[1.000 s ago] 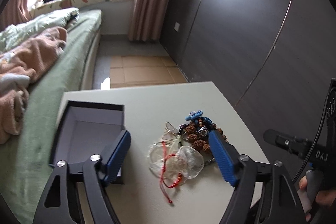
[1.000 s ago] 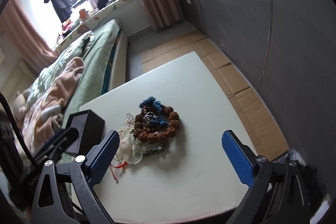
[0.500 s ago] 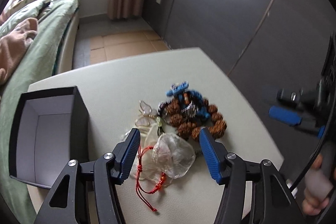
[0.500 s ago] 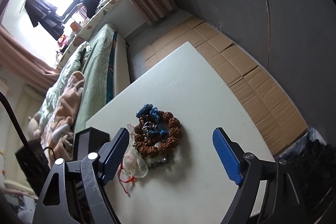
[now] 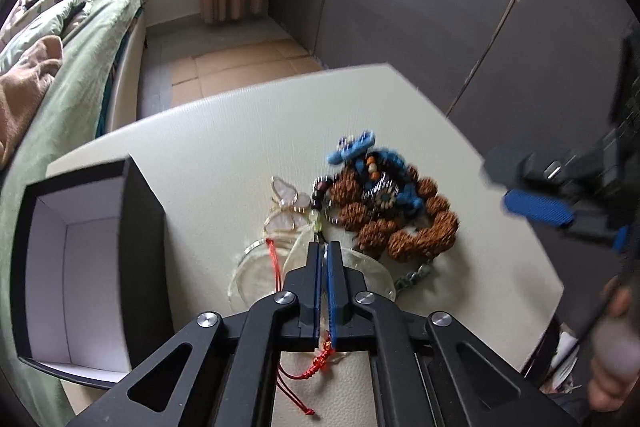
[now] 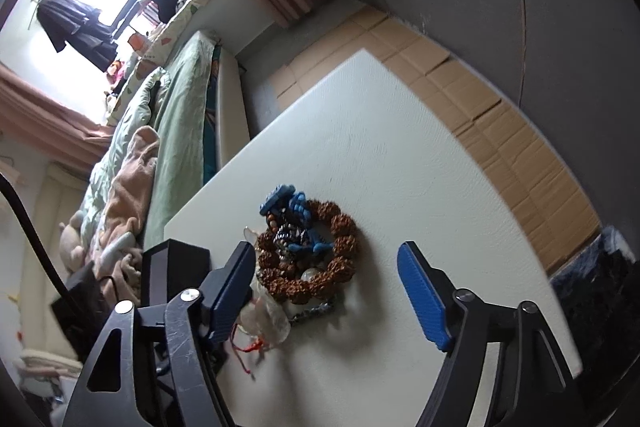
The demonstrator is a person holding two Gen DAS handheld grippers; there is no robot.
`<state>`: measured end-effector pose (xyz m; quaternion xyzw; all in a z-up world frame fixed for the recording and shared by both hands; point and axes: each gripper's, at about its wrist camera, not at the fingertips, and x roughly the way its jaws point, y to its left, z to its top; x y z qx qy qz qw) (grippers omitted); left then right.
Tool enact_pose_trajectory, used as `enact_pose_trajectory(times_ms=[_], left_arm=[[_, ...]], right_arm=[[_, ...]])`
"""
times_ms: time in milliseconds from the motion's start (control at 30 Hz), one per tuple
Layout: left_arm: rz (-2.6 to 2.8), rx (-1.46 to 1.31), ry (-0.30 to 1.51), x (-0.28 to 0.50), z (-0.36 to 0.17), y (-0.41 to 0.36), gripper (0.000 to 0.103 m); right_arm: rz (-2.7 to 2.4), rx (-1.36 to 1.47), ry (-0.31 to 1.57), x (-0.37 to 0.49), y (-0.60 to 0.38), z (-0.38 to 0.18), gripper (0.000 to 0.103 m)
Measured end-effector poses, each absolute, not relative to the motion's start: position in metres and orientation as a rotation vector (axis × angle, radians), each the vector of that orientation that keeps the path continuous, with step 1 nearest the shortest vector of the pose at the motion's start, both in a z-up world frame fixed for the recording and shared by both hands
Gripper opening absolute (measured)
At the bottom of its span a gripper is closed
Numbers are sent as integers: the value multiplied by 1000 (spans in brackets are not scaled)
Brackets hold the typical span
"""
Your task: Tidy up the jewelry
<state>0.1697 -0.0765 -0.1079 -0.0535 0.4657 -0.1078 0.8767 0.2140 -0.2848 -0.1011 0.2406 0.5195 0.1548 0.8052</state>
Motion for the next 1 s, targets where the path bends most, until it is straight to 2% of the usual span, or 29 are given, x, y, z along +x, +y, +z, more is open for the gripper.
enact_pose_trajectory(times_ms=[233,567,633,700,733,767,1000], left_arm=[[-214,-219,836,162,-75,-50,0],[-229,-317,736,141,-49,-25,0],[-226,-318,720,137,-44,-21,0],[-219,-318,704,133,-39,-18,0],[-217,-322,697,130,-37,-15,0],[-214,-326,690,128,-35,-13,0],[-195,-347,621,108,-21,1,0]], right_arm=[[361,605,1185,214,-279,-122,60],[357,785,1259,213,-274,-154,57],[343,800,1261,214,-273,-157,38],[340,824,1252,214,-274,-158,36],[334,824,1237,212,-274,-156,21],[333,819,1225,211,-275,-154,18],[416,741,1080,193,-271,-116,17]])
